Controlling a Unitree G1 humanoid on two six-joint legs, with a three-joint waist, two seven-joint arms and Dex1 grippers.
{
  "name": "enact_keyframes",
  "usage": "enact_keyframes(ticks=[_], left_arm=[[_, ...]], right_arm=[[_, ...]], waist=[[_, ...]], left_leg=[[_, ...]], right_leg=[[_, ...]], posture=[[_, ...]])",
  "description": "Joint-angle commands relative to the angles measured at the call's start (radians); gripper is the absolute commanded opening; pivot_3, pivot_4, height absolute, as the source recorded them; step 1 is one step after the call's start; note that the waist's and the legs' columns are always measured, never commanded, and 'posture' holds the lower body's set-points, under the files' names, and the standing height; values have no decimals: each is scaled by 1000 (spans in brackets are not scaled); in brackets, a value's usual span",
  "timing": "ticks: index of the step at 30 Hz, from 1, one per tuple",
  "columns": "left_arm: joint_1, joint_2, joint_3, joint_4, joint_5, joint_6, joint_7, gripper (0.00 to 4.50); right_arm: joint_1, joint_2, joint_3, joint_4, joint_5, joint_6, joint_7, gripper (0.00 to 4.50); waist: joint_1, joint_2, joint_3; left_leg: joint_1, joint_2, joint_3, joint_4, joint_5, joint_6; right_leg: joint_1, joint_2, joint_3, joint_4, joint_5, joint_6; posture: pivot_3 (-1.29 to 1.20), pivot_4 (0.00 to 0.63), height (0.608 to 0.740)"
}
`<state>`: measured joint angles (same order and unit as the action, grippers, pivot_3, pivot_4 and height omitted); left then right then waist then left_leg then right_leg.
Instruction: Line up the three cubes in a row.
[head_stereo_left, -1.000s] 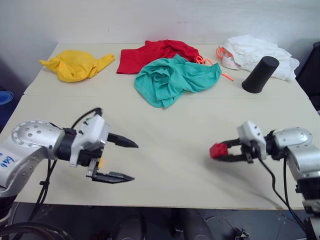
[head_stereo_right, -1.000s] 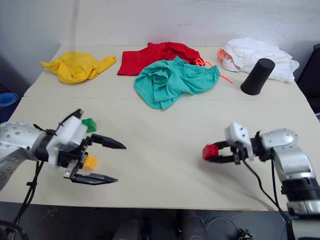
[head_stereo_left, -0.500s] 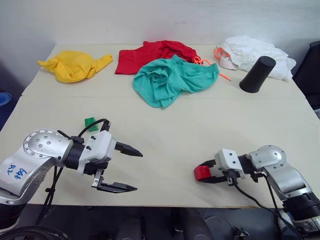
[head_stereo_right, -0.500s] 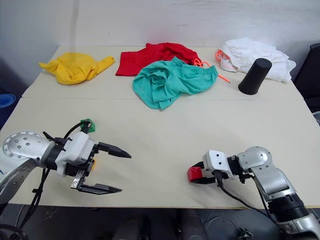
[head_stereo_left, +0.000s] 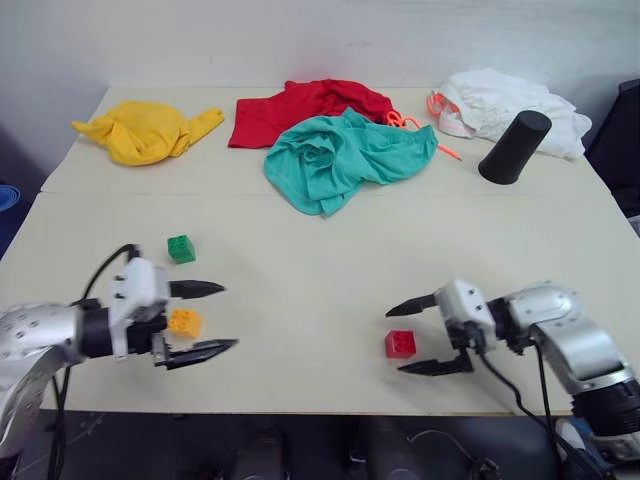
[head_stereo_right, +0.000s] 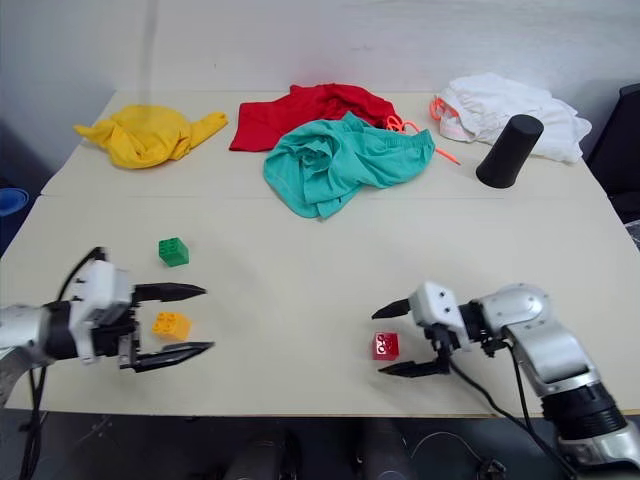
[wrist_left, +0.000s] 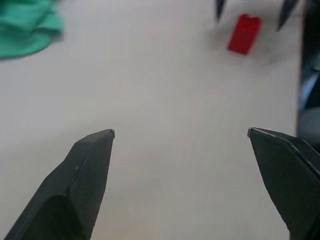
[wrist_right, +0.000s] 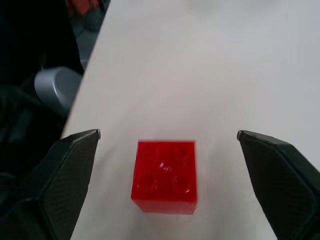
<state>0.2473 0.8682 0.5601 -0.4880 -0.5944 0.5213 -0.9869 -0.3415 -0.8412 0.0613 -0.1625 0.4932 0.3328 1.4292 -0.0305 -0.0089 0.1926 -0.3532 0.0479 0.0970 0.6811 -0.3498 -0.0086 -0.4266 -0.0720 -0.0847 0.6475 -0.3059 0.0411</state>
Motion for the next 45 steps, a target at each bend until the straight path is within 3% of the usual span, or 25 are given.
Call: enact_keyframes(ticks=[1,6,12,17,21,24,29,36,45], left_arm=[[114,-70,208,46,51,-19,77,4500],[167,-168,327,69,47,38,228,4500],[45,-192,250,-36,-32,180,389,4500],[-263,-162,120,-58,-58,514,693,4500],[-557,-194,70,41,-48,790,869,4500],[-713,-208,-7,127,-20,872,908,4500],[-846,-213,-132,326,75,934,949,4500],[-944,-260,-247,498,145,855,916,4500],[-960,-260,-310,538,193,814,873,4500]], right_arm=[[-80,-37,-86,-23,130,132,6,4487],[-172,-24,-110,40,149,169,-13,4487],[-177,-5,-87,52,115,137,-14,4487],[-152,1,-90,20,118,134,-30,4487],[-141,12,-92,2,113,127,-48,4487],[-140,23,-93,-10,114,128,-65,4487],[-117,42,-94,-55,120,127,-103,4487],[-84,64,-98,-116,134,138,-155,4487],[-65,60,-104,-139,146,147,-184,4487]], waist=[[3,0,0],[10,-2,-1],[33,-5,-3],[29,-5,-3],[24,-6,-4],[25,-7,-3],[27,-7,-4],[31,-8,-3],[29,-8,-3]], left_leg=[[0,0,0,0,-1,2],[0,-1,-1,0,-4,6],[-1,-3,-1,0,-5,7],[-1,-3,-1,0,-3,3],[-1,-3,0,0,-1,1],[-1,-3,0,0,0,0],[-1,-3,2,1,0,-1],[-1,-3,2,2,0,-1],[-1,-3,3,2,0,-2]], right_leg=[[0,-1,0,0,0,0],[0,-2,-1,-1,0,0],[0,-6,-1,-1,0,0],[1,-5,-1,-1,1,1],[0,-4,-1,0,1,2],[0,-3,0,0,1,2],[-1,-1,0,0,1,2],[-1,-2,0,1,1,2],[-2,-1,1,5,1,2]], posture=[[0,150,740],[0,150,740],[0,150,740],[0,150,740],[0,150,740],[0,150,740],[0,150,740],[0,150,740],[0,150,740]])
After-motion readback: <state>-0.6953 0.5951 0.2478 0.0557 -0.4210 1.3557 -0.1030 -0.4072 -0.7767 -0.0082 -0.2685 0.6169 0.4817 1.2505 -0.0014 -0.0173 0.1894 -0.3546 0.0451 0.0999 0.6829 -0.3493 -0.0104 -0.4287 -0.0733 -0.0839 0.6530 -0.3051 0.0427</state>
